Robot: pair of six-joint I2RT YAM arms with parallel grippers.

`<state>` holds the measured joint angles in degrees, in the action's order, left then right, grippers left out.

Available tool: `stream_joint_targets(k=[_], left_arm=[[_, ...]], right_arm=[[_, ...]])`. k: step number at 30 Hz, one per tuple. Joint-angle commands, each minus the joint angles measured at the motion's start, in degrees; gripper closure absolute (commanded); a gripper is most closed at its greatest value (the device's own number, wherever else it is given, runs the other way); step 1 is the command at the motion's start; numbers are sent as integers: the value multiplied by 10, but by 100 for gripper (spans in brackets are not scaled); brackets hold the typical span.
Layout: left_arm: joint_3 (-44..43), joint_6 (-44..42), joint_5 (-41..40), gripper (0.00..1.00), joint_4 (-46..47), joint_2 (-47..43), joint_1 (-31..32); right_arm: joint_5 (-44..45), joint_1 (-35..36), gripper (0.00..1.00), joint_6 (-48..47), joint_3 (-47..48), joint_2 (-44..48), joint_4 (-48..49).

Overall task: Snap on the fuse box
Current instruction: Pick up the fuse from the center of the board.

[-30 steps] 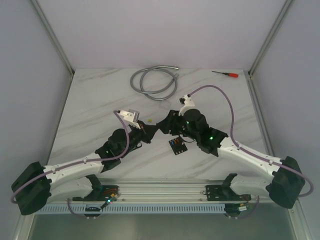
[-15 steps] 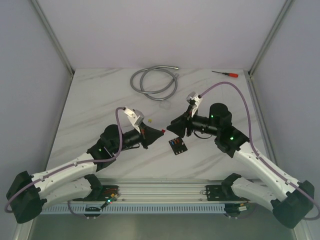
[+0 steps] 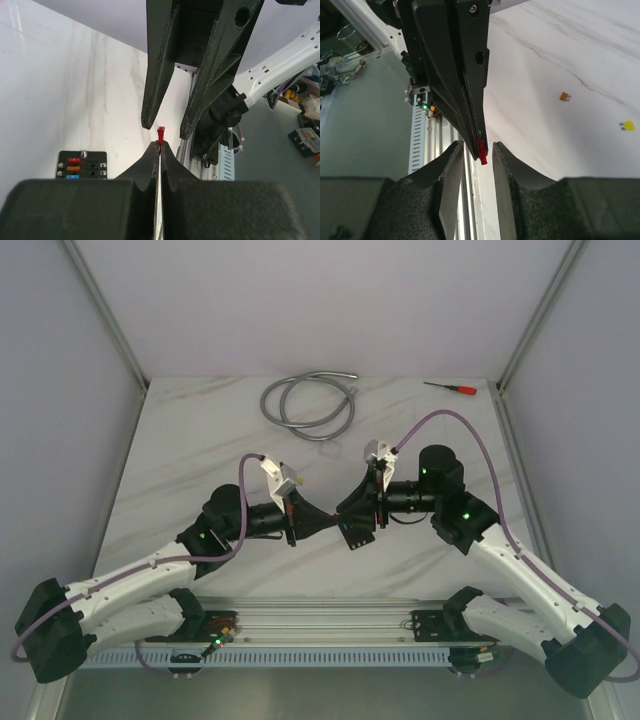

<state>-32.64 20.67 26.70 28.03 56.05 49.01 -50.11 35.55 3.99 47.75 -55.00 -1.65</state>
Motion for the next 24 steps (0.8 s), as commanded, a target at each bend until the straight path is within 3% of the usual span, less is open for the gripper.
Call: stream_joint_targets(k=[1, 11, 17, 21, 24], left_arm=[[-16, -4, 33, 100, 25, 3, -2], [-16, 6, 47, 100, 44, 9, -3], [-16, 8, 52, 100, 45, 13, -3], [-15, 5, 33, 100, 37, 14, -3], [-13, 4, 11, 82, 29, 15, -3]], right_arm=[[-39, -4, 65, -20, 24, 5, -6], [-48, -4, 79, -31, 22, 0, -17], [-51, -5, 100, -37, 18, 0, -22], [-24, -6, 100, -39, 10, 3, -34], [20, -6, 100, -38, 1, 9, -55]])
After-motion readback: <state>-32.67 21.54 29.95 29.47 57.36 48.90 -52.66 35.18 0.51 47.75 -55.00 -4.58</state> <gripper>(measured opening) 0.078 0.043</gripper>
